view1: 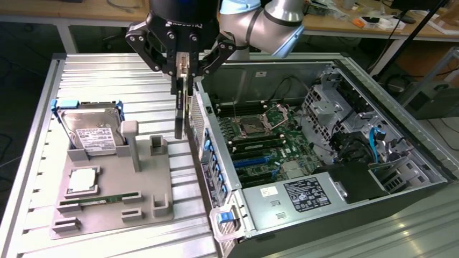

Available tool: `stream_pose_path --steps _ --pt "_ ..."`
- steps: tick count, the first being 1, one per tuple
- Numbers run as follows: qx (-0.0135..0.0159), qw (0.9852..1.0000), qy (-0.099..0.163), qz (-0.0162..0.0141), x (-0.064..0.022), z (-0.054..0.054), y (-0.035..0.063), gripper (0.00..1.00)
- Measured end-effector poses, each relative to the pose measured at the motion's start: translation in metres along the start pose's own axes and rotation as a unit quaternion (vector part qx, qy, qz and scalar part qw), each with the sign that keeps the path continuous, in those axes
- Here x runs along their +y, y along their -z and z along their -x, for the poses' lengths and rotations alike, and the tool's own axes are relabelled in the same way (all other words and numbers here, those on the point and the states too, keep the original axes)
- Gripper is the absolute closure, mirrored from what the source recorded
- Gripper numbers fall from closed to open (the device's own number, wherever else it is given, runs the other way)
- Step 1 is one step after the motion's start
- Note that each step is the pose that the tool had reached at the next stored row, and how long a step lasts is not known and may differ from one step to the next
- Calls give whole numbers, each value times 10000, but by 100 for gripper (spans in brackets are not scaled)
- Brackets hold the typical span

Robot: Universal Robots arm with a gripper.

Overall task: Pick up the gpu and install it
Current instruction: 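Pick up the gpu and move the gpu toward the slot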

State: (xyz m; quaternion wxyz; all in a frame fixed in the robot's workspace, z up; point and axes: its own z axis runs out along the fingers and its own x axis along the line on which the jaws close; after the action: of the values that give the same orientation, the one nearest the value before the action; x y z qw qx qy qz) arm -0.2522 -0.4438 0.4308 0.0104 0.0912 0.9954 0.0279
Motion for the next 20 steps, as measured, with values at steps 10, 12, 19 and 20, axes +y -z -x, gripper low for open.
stream_pose_path --steps 10,12,19,20 --pt "0 10000 0 0 29 157 -4 73" --pt "0 10000 0 0 39 212 -5 73" --pt "0 10000 0 0 70 381 -10 73" --pt "0 10000 0 0 71 386 -10 73"
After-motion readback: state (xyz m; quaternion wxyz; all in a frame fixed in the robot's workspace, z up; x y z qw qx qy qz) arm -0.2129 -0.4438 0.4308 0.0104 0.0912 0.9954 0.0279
